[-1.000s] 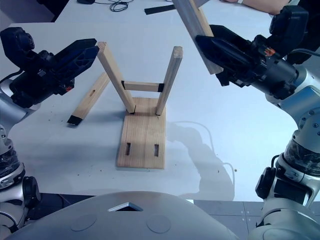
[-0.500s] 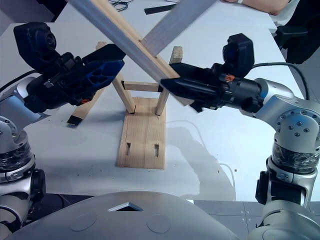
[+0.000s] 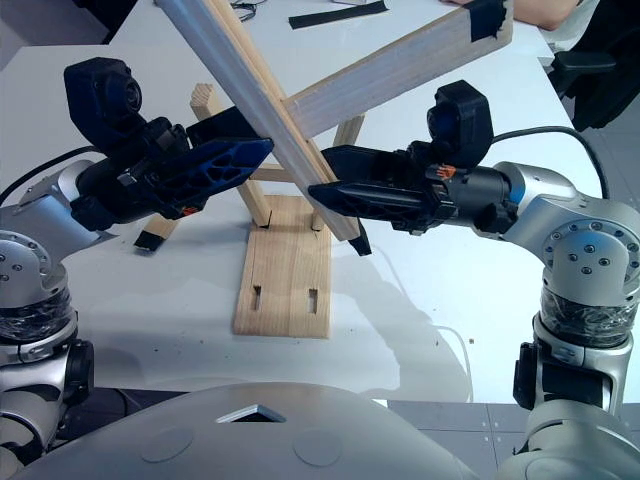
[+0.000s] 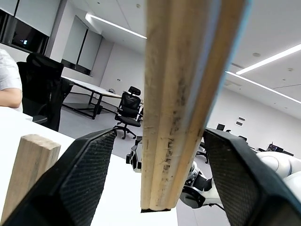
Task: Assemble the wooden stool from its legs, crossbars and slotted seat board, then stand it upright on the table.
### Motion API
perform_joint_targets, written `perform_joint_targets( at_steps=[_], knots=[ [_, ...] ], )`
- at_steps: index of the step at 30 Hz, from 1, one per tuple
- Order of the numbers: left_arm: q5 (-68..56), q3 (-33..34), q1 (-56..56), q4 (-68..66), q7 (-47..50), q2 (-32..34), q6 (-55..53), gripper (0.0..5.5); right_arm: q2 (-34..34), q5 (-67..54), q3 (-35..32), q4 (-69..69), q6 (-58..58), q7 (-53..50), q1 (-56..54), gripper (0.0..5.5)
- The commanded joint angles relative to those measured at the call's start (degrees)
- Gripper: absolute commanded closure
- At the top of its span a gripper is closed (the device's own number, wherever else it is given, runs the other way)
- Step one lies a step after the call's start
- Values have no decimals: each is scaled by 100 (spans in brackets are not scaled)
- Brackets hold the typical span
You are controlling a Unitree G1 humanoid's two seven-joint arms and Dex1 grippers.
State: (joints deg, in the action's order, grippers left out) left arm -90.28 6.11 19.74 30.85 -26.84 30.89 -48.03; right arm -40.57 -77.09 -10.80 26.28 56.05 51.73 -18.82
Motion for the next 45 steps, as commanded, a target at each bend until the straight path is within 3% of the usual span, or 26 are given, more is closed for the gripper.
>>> perform_joint_targets(
  at_steps=[1, 24, 30, 43, 45],
  knots=[
    [151, -120, -21, 100, -43, 93, -62, 212, -227, 415, 231, 191, -128, 417, -33, 343],
    [267, -408, -268, 425, -263, 206, -75, 212, -434, 1216, 692, 15, -286, 1322, -357, 343],
    [138, -393, -394, 592, -518, 306, -83, 312, -442, 1310, 781, 0, -295, 1409, -371, 343],
    [339, -473, -560, 714, -448, 281, 32, 317, -604, 1613, 978, -65, -278, 1497, -458, 343],
    [360, -454, -556, 707, -424, 265, 73, 318, -750, 1830, 1081, 22, -370, 1664, -295, 300]
  ],
)
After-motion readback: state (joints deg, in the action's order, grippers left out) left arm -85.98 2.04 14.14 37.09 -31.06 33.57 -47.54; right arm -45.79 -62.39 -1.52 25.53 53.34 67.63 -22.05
